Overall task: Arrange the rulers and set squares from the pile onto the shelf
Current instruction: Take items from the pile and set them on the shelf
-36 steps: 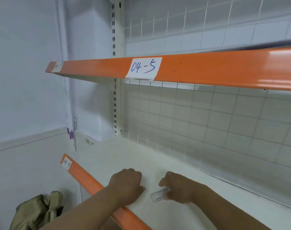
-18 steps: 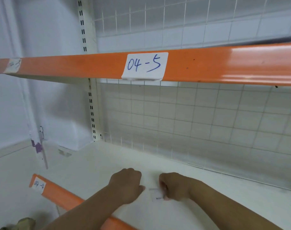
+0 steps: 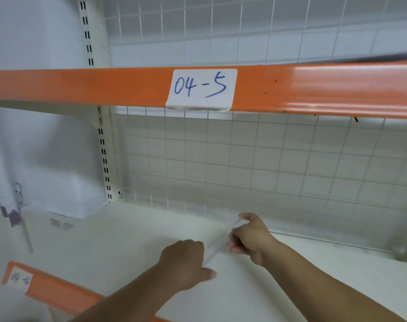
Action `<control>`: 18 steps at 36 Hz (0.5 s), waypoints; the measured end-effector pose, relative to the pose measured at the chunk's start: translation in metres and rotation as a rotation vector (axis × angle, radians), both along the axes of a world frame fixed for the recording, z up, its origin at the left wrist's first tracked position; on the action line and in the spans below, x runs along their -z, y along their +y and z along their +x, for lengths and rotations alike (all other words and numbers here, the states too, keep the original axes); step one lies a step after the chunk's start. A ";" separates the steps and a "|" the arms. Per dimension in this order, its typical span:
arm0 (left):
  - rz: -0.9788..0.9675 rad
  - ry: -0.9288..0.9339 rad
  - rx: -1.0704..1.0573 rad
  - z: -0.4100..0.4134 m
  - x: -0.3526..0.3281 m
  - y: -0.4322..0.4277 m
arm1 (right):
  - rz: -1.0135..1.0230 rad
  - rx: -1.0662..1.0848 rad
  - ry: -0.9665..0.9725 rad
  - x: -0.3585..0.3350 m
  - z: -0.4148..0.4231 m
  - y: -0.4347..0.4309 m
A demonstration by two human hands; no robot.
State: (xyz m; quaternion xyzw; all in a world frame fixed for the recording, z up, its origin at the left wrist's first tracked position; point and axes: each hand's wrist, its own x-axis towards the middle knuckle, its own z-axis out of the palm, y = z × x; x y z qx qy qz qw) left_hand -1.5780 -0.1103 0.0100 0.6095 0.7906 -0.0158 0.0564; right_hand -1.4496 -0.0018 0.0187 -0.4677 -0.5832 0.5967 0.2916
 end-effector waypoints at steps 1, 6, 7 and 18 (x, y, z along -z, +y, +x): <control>0.005 0.017 -0.001 0.001 0.000 0.000 | -0.038 0.025 0.017 0.001 0.000 -0.001; 0.045 0.090 -0.008 -0.005 0.002 0.001 | -0.030 0.019 -0.072 0.006 0.006 -0.005; 0.040 0.097 -0.008 -0.006 0.002 0.001 | 0.069 0.012 -0.181 0.006 0.008 -0.005; -0.018 0.079 0.042 -0.006 -0.002 0.007 | 1.255 -0.592 -1.015 0.010 0.022 -0.021</control>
